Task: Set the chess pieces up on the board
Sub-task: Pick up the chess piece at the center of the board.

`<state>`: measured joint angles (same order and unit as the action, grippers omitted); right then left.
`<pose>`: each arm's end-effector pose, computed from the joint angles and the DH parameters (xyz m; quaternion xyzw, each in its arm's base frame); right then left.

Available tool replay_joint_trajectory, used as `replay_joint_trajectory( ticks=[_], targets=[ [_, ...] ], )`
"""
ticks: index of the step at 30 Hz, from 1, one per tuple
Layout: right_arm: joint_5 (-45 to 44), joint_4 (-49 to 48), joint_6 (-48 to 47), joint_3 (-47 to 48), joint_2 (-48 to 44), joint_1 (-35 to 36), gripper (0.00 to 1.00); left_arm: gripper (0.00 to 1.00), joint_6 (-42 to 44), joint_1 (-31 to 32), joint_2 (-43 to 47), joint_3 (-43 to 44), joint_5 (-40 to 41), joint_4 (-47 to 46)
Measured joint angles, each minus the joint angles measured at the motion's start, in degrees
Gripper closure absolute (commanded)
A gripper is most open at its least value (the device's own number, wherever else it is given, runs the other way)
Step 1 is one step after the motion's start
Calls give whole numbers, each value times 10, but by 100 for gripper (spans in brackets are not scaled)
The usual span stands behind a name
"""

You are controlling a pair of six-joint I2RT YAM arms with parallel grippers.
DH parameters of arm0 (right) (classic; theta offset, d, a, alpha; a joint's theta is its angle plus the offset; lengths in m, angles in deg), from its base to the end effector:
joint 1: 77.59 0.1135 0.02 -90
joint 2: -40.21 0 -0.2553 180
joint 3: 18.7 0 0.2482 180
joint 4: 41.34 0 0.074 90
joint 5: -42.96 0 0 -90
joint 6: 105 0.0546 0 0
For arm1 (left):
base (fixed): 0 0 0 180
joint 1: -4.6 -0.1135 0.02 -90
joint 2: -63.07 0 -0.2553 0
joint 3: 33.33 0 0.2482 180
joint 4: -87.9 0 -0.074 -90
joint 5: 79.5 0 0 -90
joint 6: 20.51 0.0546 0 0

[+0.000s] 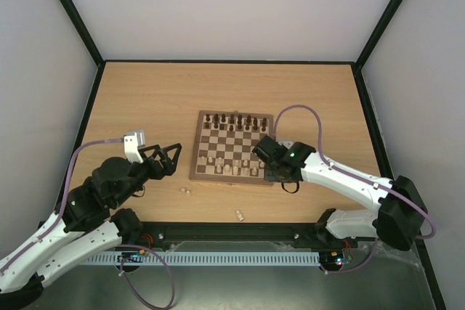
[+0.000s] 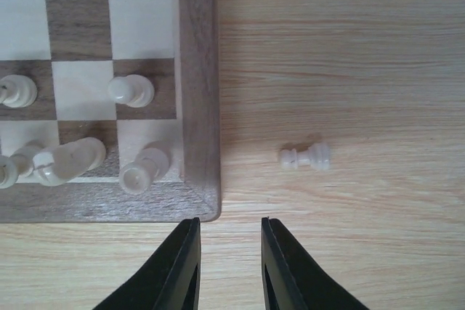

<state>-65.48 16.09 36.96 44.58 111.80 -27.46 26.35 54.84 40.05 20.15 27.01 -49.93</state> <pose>0.1650 0.1706 0.2052 0.0491 0.9644 0.0628 0.2522 0.0904 -0.0844 0.3135 -0.0429 0.7717 -0.3782 0.5096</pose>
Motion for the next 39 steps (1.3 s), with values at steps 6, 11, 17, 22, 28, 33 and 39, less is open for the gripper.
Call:
replay_joint_trajectory(
  ticks=[6, 11, 17, 22, 28, 33, 39],
  targets=[
    [38, -23, -16, -4, 1, 16, 64, 1, 2, 0, 2, 0, 0, 1],
    [53, -30, -18, 27, 24, 96, 61, 1, 1, 0, 16, 2, 4, 15],
    [67, -64, -29, 141, 129, 167, 60, 1, 1, 0, 40, 43, 15, 46],
    [75, -74, -50, 246, 247, 202, 62, 1, 3, 0, 76, 102, 19, 64],
    [83, -76, -76, 368, 382, 236, 65, 1, 5, 0, 118, 151, 32, 86],
    [89, -70, -88, 426, 447, 243, 66, 1, 5, 0, 123, 153, 37, 109],
    [90, -59, -96, 471, 492, 243, 68, 1, 5, 0, 123, 153, 42, 123]
  ],
)
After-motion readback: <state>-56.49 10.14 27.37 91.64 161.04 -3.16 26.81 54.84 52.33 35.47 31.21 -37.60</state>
